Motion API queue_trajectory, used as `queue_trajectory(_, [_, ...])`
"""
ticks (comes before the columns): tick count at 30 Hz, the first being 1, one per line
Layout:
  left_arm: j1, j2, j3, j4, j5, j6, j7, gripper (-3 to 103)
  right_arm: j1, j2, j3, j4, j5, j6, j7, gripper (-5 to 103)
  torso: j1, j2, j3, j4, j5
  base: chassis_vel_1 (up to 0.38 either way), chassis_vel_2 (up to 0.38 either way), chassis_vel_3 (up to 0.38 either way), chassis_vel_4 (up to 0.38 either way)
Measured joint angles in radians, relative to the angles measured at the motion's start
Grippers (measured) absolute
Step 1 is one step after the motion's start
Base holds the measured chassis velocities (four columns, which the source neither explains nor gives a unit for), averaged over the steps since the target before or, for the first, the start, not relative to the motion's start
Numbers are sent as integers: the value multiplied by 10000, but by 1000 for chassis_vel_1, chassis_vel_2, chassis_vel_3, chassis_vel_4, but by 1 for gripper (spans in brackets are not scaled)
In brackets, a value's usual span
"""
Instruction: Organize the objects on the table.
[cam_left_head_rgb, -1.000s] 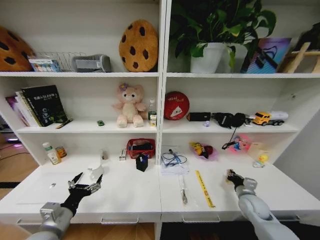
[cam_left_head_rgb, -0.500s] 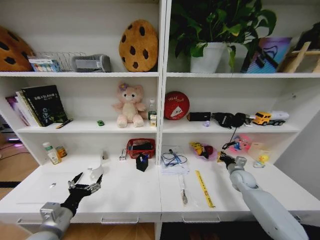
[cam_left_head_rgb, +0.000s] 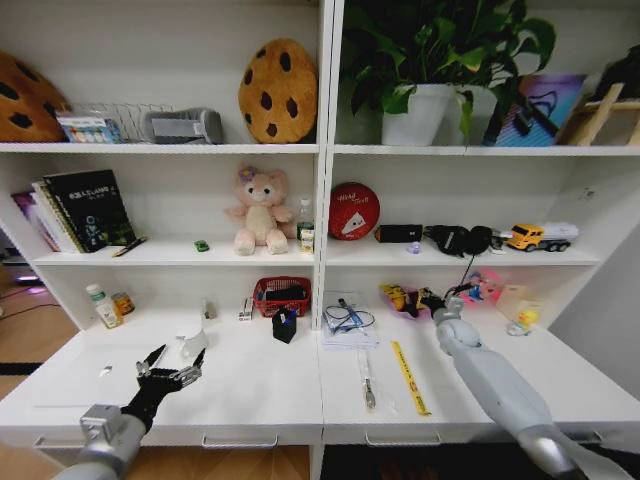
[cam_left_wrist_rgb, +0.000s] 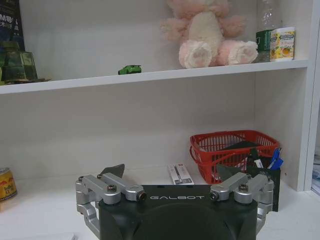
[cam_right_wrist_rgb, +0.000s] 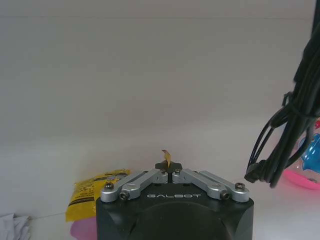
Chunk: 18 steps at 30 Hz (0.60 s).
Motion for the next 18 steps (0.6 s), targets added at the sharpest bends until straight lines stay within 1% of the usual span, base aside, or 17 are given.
queue_trajectory(2, [0,0,0,0,0,0,0,100,342,207,-24,-696,-191,257,-280,0,0,0,0,1,0,0,0,0,0])
queue_trajectory(3, [0,0,0,0,0,0,0,100,342,207,-24,-696,-191,257,-280,0,0,0,0,1,0,0,0,0,0])
queue_trajectory(6, [0,0,0,0,0,0,0,100,649,345,-132,-1399,-223,658,-690,-1,1,0,0,0,0,0,0,0,0])
queue_trajectory(7, [0,0,0,0,0,0,0,100,649,345,-132,-1399,-223,658,-690,-1,1,0,0,0,0,0,0,0,0])
queue_trajectory(10, [0,0,0,0,0,0,0,100,625,369,-67,-1422,-195,707,-779,15,1,1,-1,1,-2,0,0,0,0])
queue_trajectory(12, [0,0,0,0,0,0,0,100,543,355,-7,-1341,-189,707,-780,15,1,1,-1,1,-1,0,0,0,0])
queue_trajectory(15, [0,0,1,0,0,0,0,100,67,150,224,-727,-61,694,-855,31,1,1,-1,0,-1,0,0,0,0])
queue_trajectory(16, [0,0,1,0,0,0,0,100,67,150,224,-727,-61,694,-855,31,1,1,-1,0,-1,0,0,0,0])
queue_trajectory(18, [0,0,0,0,0,0,0,100,-526,-82,528,128,7,681,-861,42,1,2,-1,0,-1,0,0,0,0])
